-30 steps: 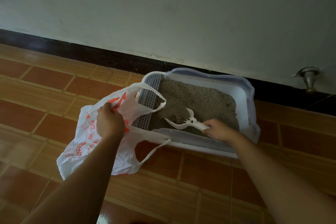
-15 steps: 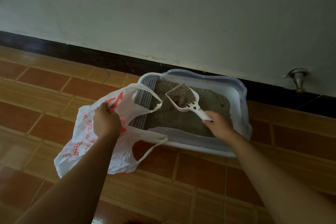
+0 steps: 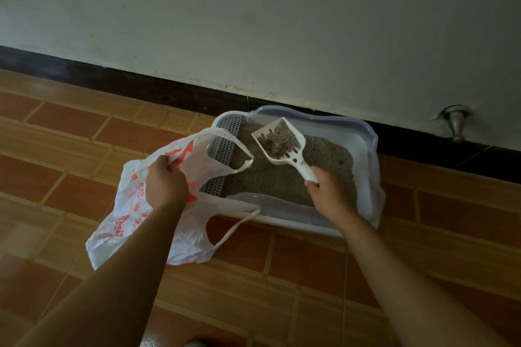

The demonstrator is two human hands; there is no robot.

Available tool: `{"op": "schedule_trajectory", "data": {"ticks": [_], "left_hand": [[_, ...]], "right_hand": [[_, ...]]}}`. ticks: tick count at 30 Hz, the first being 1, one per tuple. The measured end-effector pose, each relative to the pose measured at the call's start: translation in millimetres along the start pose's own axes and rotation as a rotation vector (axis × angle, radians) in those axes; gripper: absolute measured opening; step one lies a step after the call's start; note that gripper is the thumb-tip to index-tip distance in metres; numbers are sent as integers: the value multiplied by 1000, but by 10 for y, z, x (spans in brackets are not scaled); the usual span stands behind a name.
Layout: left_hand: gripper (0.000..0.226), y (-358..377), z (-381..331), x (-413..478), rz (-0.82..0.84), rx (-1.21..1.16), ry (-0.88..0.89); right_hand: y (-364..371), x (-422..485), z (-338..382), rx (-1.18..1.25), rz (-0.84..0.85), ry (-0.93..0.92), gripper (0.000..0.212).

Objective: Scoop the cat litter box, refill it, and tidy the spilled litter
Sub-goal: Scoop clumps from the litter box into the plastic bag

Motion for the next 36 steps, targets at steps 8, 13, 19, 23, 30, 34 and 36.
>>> {"op": "schedule_trajectory", "data": {"ticks": [8, 13, 19, 23, 30, 34, 36], "left_hand": [[39, -1, -49, -12, 5, -15, 6], [39, -29, -41, -7, 2, -18, 21], [40, -47, -17, 7, 5, -25, 27], [41, -55, -8, 17, 2, -41, 29], [32, -95, -1, 44, 18, -133, 38], [32, -169, -25, 70, 28, -193, 26], [33, -185, -32, 77, 42, -203, 16]], "right_hand": [[-111, -61, 126, -37, -31, -40, 29], [-135, -89, 111, -69, 10, -28, 25], [-170, -109, 126, -64, 22, -19, 24], [-211, -123, 81, -54, 7, 11, 24], [-262, -161, 119, -75, 42, -7, 21], [-376, -196, 274, -30, 82, -81, 23], [-434, -219, 382, -8, 102, -124, 24]]}}
Point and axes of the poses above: each hand's wrist, its own x-axis towards the middle knuckle, its own y-axis out of the palm, z = x × y, the point moved 3 cm from there along x, towards the middle knuckle, and after that the axes turned 2 degrees about y, right-handed, at the moved point
